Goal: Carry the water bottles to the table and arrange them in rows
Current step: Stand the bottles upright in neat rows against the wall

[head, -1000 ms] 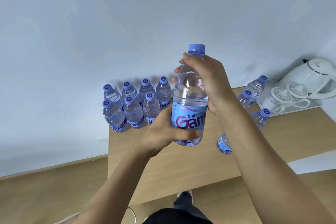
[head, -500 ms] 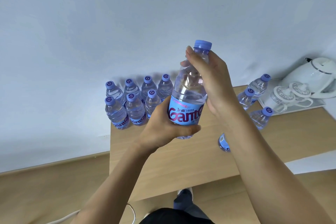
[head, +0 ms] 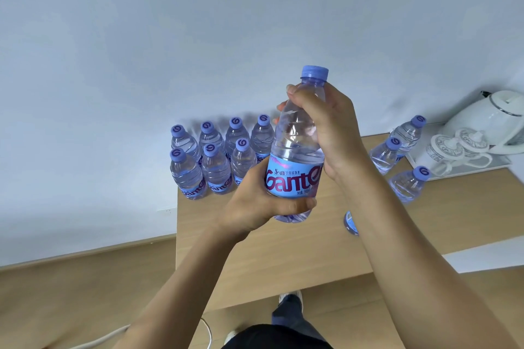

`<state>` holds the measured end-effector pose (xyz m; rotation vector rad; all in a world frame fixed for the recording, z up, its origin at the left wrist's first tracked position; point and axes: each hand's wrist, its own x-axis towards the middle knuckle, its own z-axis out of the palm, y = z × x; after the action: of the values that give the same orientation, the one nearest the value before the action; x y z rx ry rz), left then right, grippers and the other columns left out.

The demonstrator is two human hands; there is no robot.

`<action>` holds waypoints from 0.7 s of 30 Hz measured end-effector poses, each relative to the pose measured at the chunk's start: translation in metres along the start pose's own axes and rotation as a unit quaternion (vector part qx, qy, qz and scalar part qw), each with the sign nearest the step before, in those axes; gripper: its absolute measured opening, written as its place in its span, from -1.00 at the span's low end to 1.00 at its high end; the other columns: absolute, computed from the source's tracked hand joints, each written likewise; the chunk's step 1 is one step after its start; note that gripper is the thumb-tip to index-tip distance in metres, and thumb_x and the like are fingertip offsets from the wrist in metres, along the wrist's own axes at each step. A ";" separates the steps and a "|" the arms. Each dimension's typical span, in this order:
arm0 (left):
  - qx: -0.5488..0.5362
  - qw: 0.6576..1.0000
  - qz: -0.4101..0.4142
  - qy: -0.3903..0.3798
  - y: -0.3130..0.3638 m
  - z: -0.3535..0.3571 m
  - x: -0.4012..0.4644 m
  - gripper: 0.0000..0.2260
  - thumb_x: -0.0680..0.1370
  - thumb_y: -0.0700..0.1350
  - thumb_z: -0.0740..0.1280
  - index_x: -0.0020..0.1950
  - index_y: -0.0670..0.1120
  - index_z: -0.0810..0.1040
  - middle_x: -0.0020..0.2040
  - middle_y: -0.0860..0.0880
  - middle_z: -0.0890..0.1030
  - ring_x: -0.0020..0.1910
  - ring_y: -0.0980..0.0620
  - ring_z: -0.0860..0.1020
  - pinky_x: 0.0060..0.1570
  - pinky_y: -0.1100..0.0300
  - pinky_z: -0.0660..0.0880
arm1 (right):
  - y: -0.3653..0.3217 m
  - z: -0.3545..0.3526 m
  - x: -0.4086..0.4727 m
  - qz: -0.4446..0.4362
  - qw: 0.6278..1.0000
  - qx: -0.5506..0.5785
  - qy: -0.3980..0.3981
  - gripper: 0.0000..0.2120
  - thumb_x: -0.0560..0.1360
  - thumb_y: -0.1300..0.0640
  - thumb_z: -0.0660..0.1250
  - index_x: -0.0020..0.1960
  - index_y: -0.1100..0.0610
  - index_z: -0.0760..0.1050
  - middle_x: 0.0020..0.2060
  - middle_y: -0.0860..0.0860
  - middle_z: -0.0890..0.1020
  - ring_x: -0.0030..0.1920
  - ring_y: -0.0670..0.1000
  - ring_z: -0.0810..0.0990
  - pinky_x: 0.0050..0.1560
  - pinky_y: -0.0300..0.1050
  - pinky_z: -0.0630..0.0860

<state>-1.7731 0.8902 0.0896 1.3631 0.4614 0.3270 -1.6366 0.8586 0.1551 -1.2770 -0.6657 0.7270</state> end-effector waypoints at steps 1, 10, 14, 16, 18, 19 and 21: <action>-0.003 1.000 -0.001 0.005 -0.001 -0.001 -0.001 -0.68 0.32 -0.29 0.54 -0.01 -0.21 0.51 -0.28 -0.04 0.62 -0.35 0.04 0.56 -0.38 0.33 0.45 | 0.000 0.002 -0.001 0.003 1.000 0.010 0.006 -0.85 0.49 0.14 0.42 -0.13 0.19 0.50 -0.33 0.08 0.64 -0.36 0.00 0.62 -0.36 -0.19 0.53; 0.013 0.999 -0.008 0.042 -0.010 -0.005 -0.012 -0.56 0.19 -0.09 0.59 0.00 -0.09 0.56 -0.22 0.02 0.67 -0.25 0.08 0.62 -0.29 0.28 0.52 | 0.009 0.009 -0.008 0.025 1.000 0.012 0.009 -0.86 0.50 0.13 0.41 -0.14 0.16 0.49 -0.31 0.12 0.62 -0.31 0.07 0.62 -0.34 -0.14 0.54; 0.031 0.997 -0.002 0.072 -0.018 -0.006 -0.013 -0.62 0.26 -0.20 0.60 0.00 -0.14 0.54 -0.27 0.02 0.66 -0.32 0.07 0.61 -0.37 0.27 0.51 | 0.015 0.009 -0.005 0.021 0.999 -0.036 -0.005 -0.84 0.50 0.09 0.42 -0.08 0.16 0.49 -0.24 0.11 0.65 -0.21 0.07 0.64 -0.21 -0.10 0.58; 0.044 0.994 0.002 0.100 -0.023 -0.008 -0.012 -0.59 0.26 -0.24 0.60 0.02 -0.15 0.53 -0.25 0.00 0.68 -0.30 0.07 0.64 -0.36 0.23 0.54 | 0.018 0.007 -0.003 0.040 0.998 -0.054 -0.014 -0.83 0.52 0.07 0.41 -0.03 0.16 0.49 -0.21 0.06 0.66 -0.22 0.02 0.64 -0.21 -0.11 0.58; 0.056 0.992 0.003 0.113 -0.029 -0.010 -0.010 -0.57 0.27 -0.27 0.61 0.06 -0.15 0.52 -0.22 0.00 0.68 -0.26 0.06 0.65 -0.32 0.19 0.58 | 0.022 0.003 -0.001 0.058 0.993 -0.094 -0.038 -0.80 0.54 0.01 0.40 -0.03 0.14 0.50 -0.21 0.00 0.65 -0.24 -0.06 0.63 -0.23 -0.17 0.55; 0.061 0.991 0.002 0.119 -0.032 -0.011 -0.009 -0.56 0.28 -0.27 0.61 0.07 -0.15 0.52 -0.19 -0.02 0.69 -0.24 0.05 0.66 -0.30 0.16 0.60 | 0.024 0.000 -0.001 0.065 0.990 -0.114 -0.058 -0.79 0.54 -0.02 0.40 -0.03 0.13 0.51 -0.20 0.00 0.64 -0.24 -0.09 0.62 -0.23 -0.19 0.54; 0.066 0.989 -0.002 0.130 -0.039 -0.014 -0.006 -0.53 0.27 -0.27 0.61 0.09 -0.15 0.51 -0.14 -0.07 0.69 -0.20 0.02 0.66 -0.24 0.10 0.64 | 0.027 -0.005 0.001 0.082 0.983 -0.130 -0.101 -0.79 0.54 -0.03 0.40 -0.02 0.11 0.51 -0.17 0.01 0.63 -0.20 -0.08 0.62 -0.20 -0.21 0.53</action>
<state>-1.7871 0.8922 0.0502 1.4547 0.7127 0.4808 -1.6349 0.8599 0.1276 -1.5232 -0.8472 0.9371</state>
